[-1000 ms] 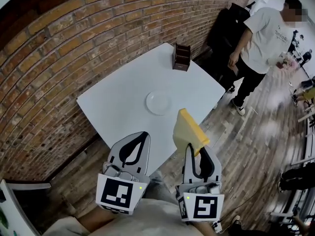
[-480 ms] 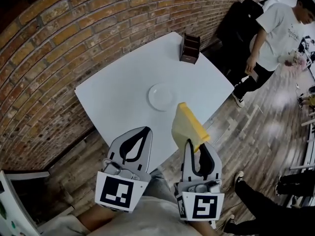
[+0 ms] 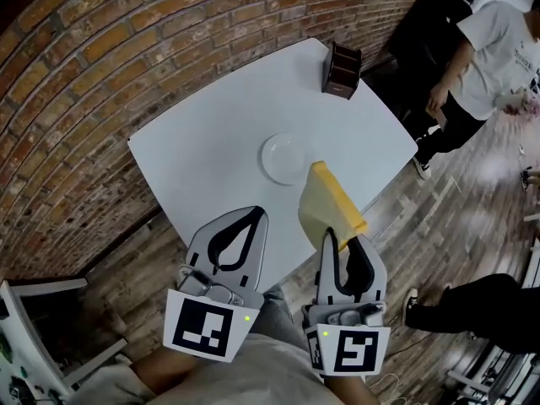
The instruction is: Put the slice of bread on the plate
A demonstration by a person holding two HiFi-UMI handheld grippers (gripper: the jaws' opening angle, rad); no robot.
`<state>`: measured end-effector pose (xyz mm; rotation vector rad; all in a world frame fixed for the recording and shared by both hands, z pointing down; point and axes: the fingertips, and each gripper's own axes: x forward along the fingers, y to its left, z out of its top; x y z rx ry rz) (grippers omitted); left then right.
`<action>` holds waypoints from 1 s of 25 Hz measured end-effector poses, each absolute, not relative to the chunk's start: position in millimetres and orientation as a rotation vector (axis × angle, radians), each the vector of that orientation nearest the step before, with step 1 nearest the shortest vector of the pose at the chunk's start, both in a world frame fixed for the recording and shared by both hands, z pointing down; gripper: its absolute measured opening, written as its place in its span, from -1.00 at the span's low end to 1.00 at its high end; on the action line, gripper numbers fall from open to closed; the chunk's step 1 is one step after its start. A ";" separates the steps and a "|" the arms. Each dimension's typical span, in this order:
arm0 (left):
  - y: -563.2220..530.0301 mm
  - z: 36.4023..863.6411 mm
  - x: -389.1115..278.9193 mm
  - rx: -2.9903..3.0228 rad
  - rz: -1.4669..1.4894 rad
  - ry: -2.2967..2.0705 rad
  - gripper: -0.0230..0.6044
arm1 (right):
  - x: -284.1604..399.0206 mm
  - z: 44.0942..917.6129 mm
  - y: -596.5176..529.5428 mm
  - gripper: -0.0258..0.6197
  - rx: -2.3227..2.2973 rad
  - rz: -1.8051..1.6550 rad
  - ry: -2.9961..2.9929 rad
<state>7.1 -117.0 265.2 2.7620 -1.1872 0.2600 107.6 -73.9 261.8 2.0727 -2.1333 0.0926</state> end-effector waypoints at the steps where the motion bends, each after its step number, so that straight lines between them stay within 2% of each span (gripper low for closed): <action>1: -119.6 266.1 8.9 2.763 0.264 -1.187 -0.90 | 109.5 262.8 -77.1 -0.59 2.071 0.094 -2.135; 25: -165.4 296.6 30.9 2.727 0.346 -1.222 -0.90 | 124.4 310.2 -147.3 -0.60 1.977 0.198 -2.238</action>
